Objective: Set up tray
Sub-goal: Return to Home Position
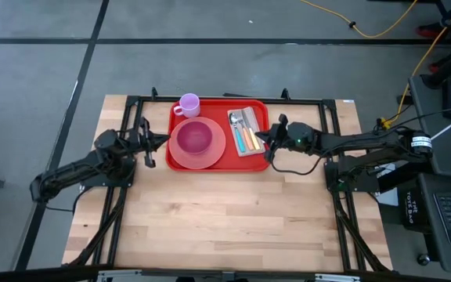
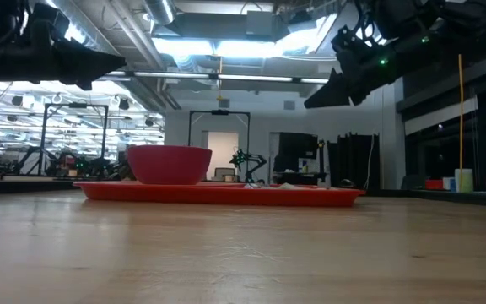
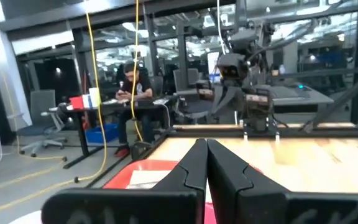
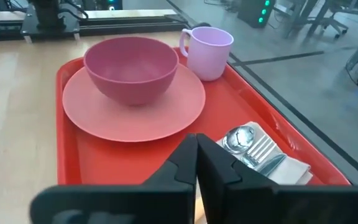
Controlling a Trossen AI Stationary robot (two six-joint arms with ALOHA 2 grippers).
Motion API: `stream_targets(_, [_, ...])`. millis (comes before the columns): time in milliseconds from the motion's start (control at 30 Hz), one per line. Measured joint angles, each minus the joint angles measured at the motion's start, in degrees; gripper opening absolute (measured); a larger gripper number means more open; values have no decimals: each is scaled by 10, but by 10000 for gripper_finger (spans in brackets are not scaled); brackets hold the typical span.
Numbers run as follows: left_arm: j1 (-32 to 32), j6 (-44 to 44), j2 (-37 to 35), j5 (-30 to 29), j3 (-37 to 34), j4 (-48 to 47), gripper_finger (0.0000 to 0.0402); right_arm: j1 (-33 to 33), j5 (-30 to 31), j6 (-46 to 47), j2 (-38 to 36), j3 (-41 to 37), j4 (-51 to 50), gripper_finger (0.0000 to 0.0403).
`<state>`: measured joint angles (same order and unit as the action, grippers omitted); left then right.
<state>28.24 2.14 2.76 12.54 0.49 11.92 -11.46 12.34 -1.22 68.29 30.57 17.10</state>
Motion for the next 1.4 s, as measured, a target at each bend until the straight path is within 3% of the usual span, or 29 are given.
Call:
stream_targets(200, [-61, -6, -24, -18, 0, -25, 2, 0, 0, -5, 0, 0, 3, 10])
stream_targets(367, [-123, 8, -27, -118, 0, -44, 2, 0, 0, -5, 0, 0, 6, 5])
stream_targets(467, [-163, 21, -27, -135, 0, -46, 2, 0, 0, -6, 0, 0, 7, 13])
stream_targets(667, [-209, 57, -27, -234, 0, -47, 2, 0, -29, -43, 0, 0, 25, 5])
stream_targets(867, [-212, 57, -28, -227, 0, -50, 2, -4, -80, -63, -32, -12, 20, 6])
stream_targets(1133, [-212, 29, -28, -232, 0, -44, 2, -4, -83, -61, -216, -169, 84, 3])
stream_targets(1400, [-212, 16, -28, -232, 0, -44, 2, -4, -187, -78, -425, -243, 7, 4])
